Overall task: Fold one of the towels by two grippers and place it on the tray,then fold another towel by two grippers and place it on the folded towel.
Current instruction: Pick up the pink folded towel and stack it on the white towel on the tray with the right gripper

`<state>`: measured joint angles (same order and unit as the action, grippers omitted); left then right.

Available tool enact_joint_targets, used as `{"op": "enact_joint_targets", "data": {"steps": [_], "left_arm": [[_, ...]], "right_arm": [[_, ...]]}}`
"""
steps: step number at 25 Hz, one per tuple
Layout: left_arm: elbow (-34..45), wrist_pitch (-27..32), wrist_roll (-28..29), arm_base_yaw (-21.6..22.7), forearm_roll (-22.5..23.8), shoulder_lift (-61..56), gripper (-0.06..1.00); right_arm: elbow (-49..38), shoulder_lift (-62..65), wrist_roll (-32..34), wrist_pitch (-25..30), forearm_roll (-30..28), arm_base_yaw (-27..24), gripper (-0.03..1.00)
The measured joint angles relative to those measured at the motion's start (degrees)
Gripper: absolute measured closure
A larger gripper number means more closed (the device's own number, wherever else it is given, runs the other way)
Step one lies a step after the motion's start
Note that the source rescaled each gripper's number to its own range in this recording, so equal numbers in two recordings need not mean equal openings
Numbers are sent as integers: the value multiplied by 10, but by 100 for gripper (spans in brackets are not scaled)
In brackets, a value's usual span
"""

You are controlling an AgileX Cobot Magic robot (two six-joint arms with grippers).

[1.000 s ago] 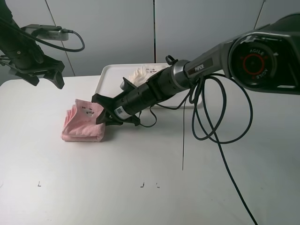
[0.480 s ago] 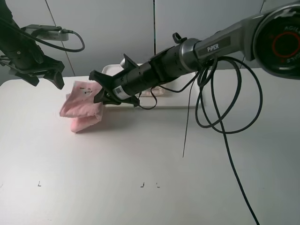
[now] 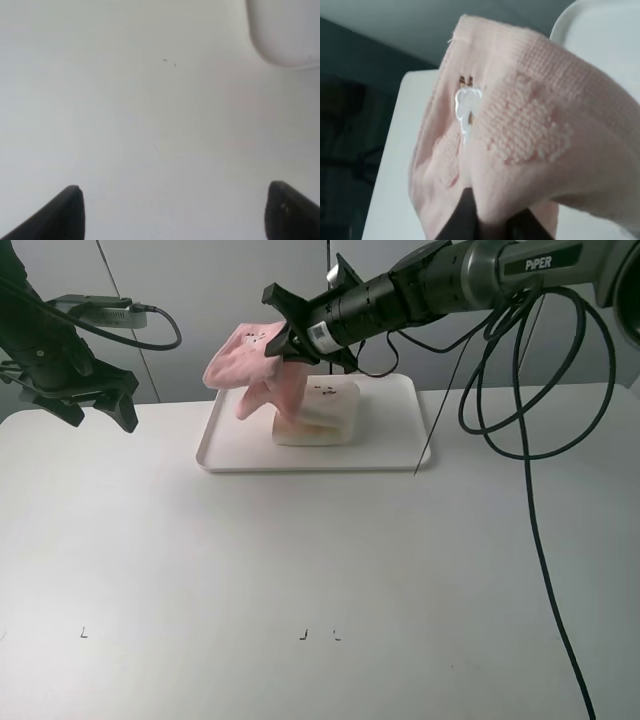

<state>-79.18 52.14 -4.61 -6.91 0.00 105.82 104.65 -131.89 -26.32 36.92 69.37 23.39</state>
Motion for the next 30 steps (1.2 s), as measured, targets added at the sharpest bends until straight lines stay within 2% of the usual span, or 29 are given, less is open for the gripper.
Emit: {"op": "enact_joint_targets", "data": {"steps": [7,10,14,24,30], "left_arm": [[0,0,0,0,0,0,2],[0,0,0,0,0,0,2],[0,0,0,0,0,0,2],[0,-2,0,0,0,0,2],[0,0,0,0,0,0,2]], "right_arm": [[58,0,28,21,1,-6,91],[72,0,32,21,31,-6,91],[77,0,24,22,77,-6,91],[80,-9,-15,8,83,-7,91],[82,-62,-19,59,90,-43,91]]}}
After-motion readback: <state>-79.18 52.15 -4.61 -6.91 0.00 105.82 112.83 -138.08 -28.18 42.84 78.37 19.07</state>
